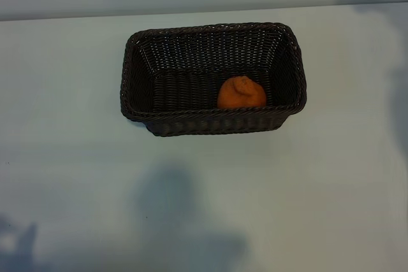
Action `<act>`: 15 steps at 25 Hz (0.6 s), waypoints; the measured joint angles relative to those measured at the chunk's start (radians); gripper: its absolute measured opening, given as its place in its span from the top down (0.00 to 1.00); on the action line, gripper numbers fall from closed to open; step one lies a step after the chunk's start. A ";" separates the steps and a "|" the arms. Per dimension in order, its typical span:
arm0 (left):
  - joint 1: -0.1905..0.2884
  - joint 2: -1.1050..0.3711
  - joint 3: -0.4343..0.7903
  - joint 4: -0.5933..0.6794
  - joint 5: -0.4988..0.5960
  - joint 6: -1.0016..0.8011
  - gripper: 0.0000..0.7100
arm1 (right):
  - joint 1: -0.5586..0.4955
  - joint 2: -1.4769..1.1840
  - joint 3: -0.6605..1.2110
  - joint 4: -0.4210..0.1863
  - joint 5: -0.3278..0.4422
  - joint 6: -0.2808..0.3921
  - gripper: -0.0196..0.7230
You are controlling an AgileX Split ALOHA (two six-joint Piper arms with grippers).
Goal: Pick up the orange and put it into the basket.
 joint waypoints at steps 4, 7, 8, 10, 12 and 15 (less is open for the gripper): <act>0.000 0.000 0.000 0.000 0.000 0.000 0.16 | 0.000 -0.180 0.066 0.011 -0.002 0.000 0.22; 0.000 0.000 0.000 0.000 0.000 0.000 0.16 | 0.000 -0.350 0.142 0.013 -0.001 0.000 0.22; 0.000 0.000 0.000 0.000 0.000 0.000 0.16 | 0.000 -0.397 0.170 0.013 -0.001 0.000 0.22; 0.000 0.000 0.000 0.000 0.000 0.000 0.16 | 0.000 -0.496 0.218 0.013 -0.001 0.000 0.22; 0.000 0.000 0.000 0.000 0.000 0.000 0.16 | 0.000 -0.603 0.270 0.013 -0.001 0.000 0.22; 0.000 0.000 0.000 0.000 0.000 0.000 0.16 | 0.000 -0.766 0.354 0.016 -0.001 0.000 0.22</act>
